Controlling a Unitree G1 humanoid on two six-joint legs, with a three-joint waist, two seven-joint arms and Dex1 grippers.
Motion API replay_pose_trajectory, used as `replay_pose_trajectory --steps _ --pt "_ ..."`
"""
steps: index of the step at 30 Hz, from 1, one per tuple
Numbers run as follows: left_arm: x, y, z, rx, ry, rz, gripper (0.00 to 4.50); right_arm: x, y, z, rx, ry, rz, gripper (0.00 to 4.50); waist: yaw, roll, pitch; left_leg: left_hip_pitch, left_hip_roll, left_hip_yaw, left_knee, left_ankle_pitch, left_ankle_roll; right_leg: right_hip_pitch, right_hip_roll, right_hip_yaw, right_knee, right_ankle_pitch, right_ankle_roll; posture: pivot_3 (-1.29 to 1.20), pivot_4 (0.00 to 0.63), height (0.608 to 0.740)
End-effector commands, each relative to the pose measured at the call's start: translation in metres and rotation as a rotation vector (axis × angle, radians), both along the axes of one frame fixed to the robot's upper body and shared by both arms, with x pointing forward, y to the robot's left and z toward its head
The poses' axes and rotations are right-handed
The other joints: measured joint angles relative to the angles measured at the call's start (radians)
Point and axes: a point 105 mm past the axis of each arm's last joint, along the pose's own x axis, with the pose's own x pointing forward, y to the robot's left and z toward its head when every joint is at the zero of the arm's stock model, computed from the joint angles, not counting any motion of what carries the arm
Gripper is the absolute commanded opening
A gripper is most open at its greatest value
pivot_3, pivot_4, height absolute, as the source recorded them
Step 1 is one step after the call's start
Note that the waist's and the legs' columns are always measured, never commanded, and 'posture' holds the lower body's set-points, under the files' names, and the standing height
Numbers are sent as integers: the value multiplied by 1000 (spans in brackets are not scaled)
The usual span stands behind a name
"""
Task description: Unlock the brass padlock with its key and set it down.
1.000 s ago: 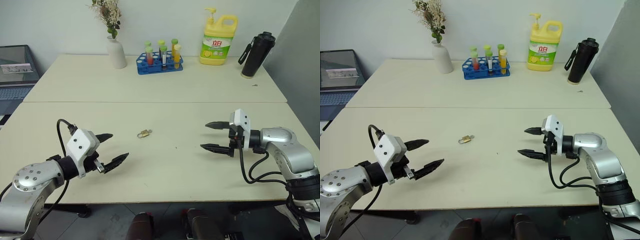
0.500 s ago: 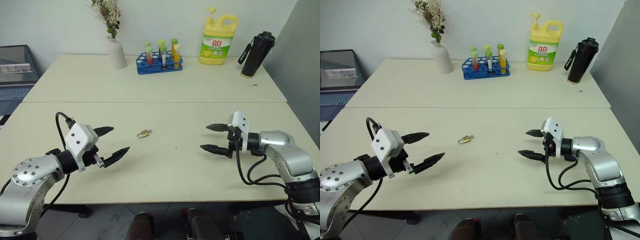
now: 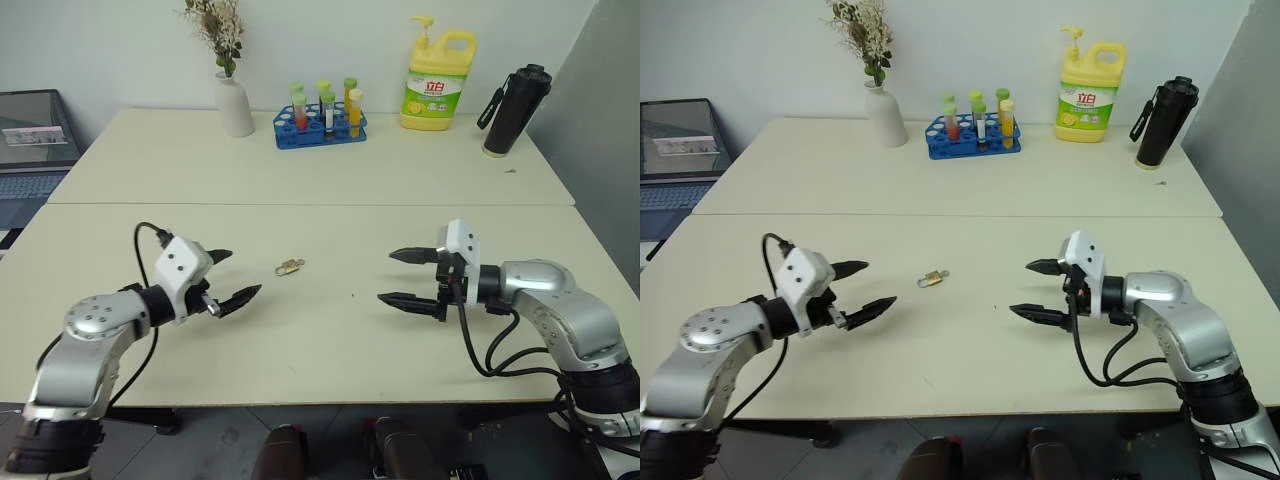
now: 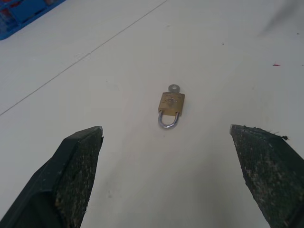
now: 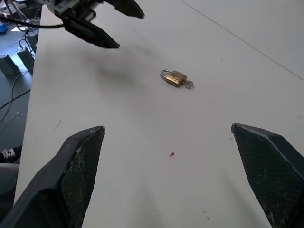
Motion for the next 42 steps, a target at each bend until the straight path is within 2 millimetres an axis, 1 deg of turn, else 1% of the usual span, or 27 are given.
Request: replay_pose_trajectory --steps 1,5,8,13,16,20,27,30,35,39,40,42 --pt "18 -7 -4 13 -11 -31 4500 -5 8 8 -3 -2 22 4469 4 0 0 0 0 0 0 0 0 0 0 0 0 0 0 0 150 740" --pt "42 -13 -9 -1 13 -81 4500 -18 10 -1 -29 5 71 4469 6 -1 0 -1 -1 0 1 0 0 0 1 -1 0 0 0 0 150 740" --pt "47 -21 -11 -6 31 -142 4500 -16 11 -3 -31 -3 56 4469 3 -1 -1 -2 -2 0 1 0 0 0 3 -1 0 0 0 0 150 740" --pt "54 -31 -19 38 44 -205 4500 -14 13 -4 -30 -9 42 4469 0 -1 -1 -2 -1 0 1 0 0 0 3 -1 0 0 0 0 150 740" --pt "62 -36 -24 60 38 -200 4500 -11 14 -4 -31 -14 25 4469 1 -1 -1 -2 -1 0 1 0 0 0 4 -1 0 0 0 0 150 740" --pt "67 -39 -32 94 42 -206 4500 -11 16 -3 -25 -18 20 4469 1 -1 -1 -2 -1 0 1 0 0 0 4 -1 0 0 0 0 150 740" --pt "65 -41 -41 111 83 -239 4500 -11 16 0 -21 -22 16 4469 1 -2 -1 -2 -1 -1 1 0 0 0 4 -1 0 0 0 0 150 740" --pt "63 -40 -47 118 120 -239 3905 -11 17 2 -21 -22 16 4500 1 -2 -1 -1 -1 -1 1 0 0 0 4 -1 0 0 0 0 150 740" --pt "67 -42 -52 140 137 -222 2310 -10 18 5 -18 -22 19 4500 1 -2 -1 0 -1 -1 1 0 0 1 4 -2 1 0 0 0 150 740" --pt "66 -44 -56 158 159 -230 1124 -11 18 6 -19 -21 20 4500 1 -2 -1 0 -1 -1 2 0 0 2 5 -2 1 0 1 0 150 740" --pt "66 -45 -57 160 163 -232 961 -11 18 6 -19 -21 20 4500 1 -2 -1 0 -1 -1 2 0 0 2 5 -2 1 0 1 0 150 740" --pt "62 -48 -59 158 171 -253 966 -11 17 6 -18 -23 16 4500 1 -2 -1 0 -1 -1 2 0 0 2 5 -2 1 0 1 0 150 740"
